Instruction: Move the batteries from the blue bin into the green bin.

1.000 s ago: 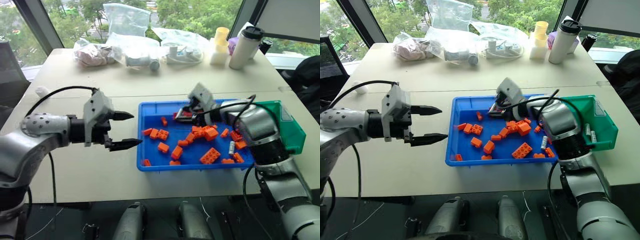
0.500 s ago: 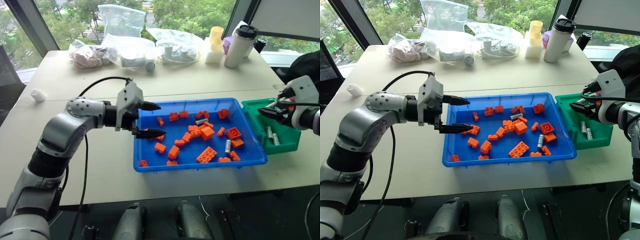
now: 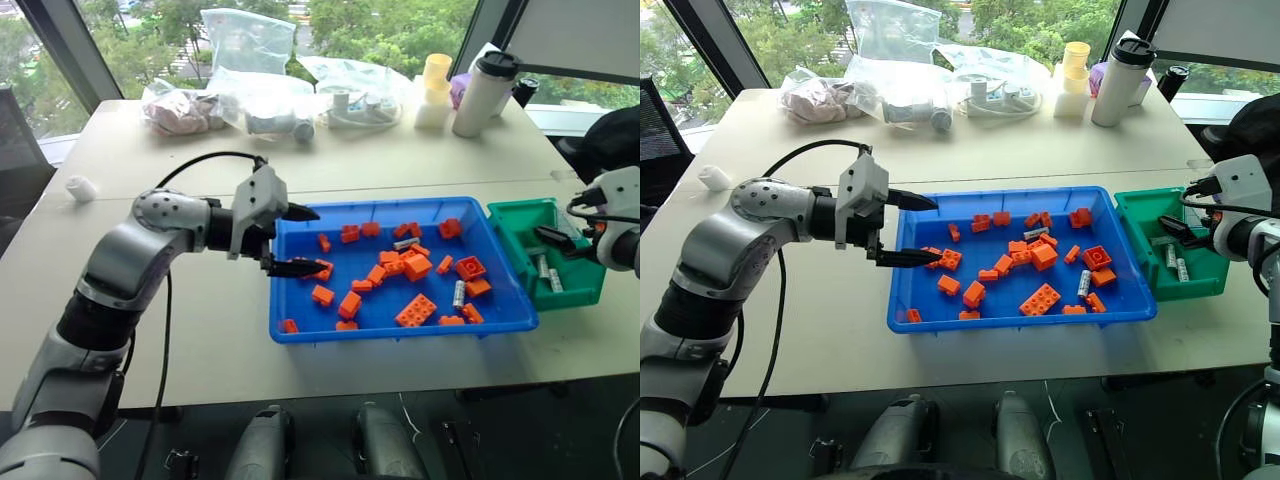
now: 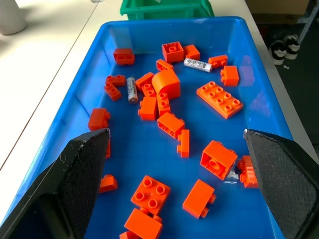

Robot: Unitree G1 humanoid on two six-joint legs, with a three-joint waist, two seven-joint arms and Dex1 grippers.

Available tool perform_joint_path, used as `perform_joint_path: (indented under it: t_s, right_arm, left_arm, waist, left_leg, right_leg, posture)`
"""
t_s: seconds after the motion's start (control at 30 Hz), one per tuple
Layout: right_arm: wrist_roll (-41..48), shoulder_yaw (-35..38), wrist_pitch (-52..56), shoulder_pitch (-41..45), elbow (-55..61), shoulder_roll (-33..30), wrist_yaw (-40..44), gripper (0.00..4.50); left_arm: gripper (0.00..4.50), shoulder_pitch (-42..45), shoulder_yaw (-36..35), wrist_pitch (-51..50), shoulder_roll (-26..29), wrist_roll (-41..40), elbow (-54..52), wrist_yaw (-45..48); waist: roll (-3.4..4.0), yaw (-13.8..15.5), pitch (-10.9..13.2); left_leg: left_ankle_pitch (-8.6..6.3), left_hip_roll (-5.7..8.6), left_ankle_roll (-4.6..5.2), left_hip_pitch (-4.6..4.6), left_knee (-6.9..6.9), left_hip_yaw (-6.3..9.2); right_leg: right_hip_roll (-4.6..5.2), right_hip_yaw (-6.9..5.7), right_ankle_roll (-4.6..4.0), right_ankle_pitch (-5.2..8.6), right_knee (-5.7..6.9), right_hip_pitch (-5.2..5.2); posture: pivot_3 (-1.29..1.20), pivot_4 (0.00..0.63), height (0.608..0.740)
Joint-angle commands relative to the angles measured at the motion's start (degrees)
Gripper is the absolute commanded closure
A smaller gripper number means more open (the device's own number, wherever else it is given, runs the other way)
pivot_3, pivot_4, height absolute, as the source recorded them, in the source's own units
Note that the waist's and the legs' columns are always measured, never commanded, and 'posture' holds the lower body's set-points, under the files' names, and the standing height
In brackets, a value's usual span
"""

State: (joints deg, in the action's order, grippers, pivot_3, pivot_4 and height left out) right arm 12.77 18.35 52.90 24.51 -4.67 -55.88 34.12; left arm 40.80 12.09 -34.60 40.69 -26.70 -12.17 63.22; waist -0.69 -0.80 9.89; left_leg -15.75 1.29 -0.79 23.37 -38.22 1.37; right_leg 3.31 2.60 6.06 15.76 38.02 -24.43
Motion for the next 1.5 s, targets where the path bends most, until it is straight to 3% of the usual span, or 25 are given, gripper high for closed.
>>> perform_joint_path:
  t_s: [0.03,0.17,0.3,0.53,0.77,1.17,1.5]
  right_arm:
    - [2.5,1.5,-1.2,2.7,3.8,-2.7,3.2,0.05]
    - [9.3,0.4,-2.6,-1.1,13.9,-6.0,15.5,0.05]
    - [13.1,-1.8,-3.7,-1.2,18.3,-5.7,20.0,0.05]
    - [11.9,-11.0,8.9,10.7,12.8,8.5,6.1,0.05]
    - [11.8,-12.9,22.9,15.4,13.7,20.5,-5.3,0.05]
    - [5.3,-13.2,31.5,15.0,17.4,31.5,-20.8,0.05]
    - [3.5,-13.8,31.0,14.5,15.5,34.4,-23.5,0.05]
  left_arm:
    - [0.0,0.0,-2.1,0.0,1.3,0.1,-1.7,0.5]
    - [0.0,-0.7,-2.4,-0.7,2.6,-0.7,-3.3,1.3]
    - [0.0,-1.5,-2.6,-1.4,3.8,-0.8,-4.5,1.4]
    - [0.0,-2.1,-2.3,-2.0,3.8,0.2,-6.0,-0.1]
    - [0.0,-4.1,-0.5,-1.5,7.4,4.0,-8.2,0.2]
    - [0.0,-6.9,-0.4,-2.5,7.0,4.4,-11.4,-1.3]
    - [0.0,-6.4,-0.1,-1.7,5.1,5.4,-10.7,-2.1]
  waist:
    - [0.01,-0.1,0.0]
    - [0.03,-0.1,0.0]
    - [0.02,0.0,0.0]
    - [-0.01,-0.2,0.0]
    - [0.0,0.1,0.0]
    - [0.01,-0.1,0.0]
    - [0.01,-0.2,0.0]
  left_leg:
    - [0.0,0.0,0.0,0.0,0.0,0.0]
    - [0.0,-0.04,0.0,0.0,0.02,0.02]
    - [-0.01,-0.04,0.01,0.0,-0.03,0.05]
    - [0.0,-0.05,0.0,-0.03,-0.04,0.06]
    - [0.01,0.02,-0.01,0.08,-0.02,0.1]
    - [0.01,0.02,-0.01,0.07,-0.01,0.11]
    - [0.01,0.02,-0.01,0.07,-0.01,0.11]
  right_leg:
    - [-0.01,0.0,0.0,0.0,0.0,0.0]
    - [-0.05,0.0,0.0,0.0,0.0,0.0]
    - [-0.06,-0.02,0.0,0.0,-0.03,0.06]
    - [-0.05,-0.02,0.0,0.0,0.0,0.06]
    - [0.04,-0.04,0.0,0.0,0.01,-0.04]
    - [0.02,-0.06,0.0,0.0,0.05,-0.06]
    - [0.01,-0.07,0.0,0.0,0.05,-0.06]
  posture:
    - [0.0,0.15,0.74]
    - [0.0,0.15,0.74]
    - [0.0,0.15,0.74]
    - [0.0,0.15,0.74]
    - [0.0,0.15,0.74]
    - [0.0,0.15,0.74]
    - [0.0,0.15,0.74]
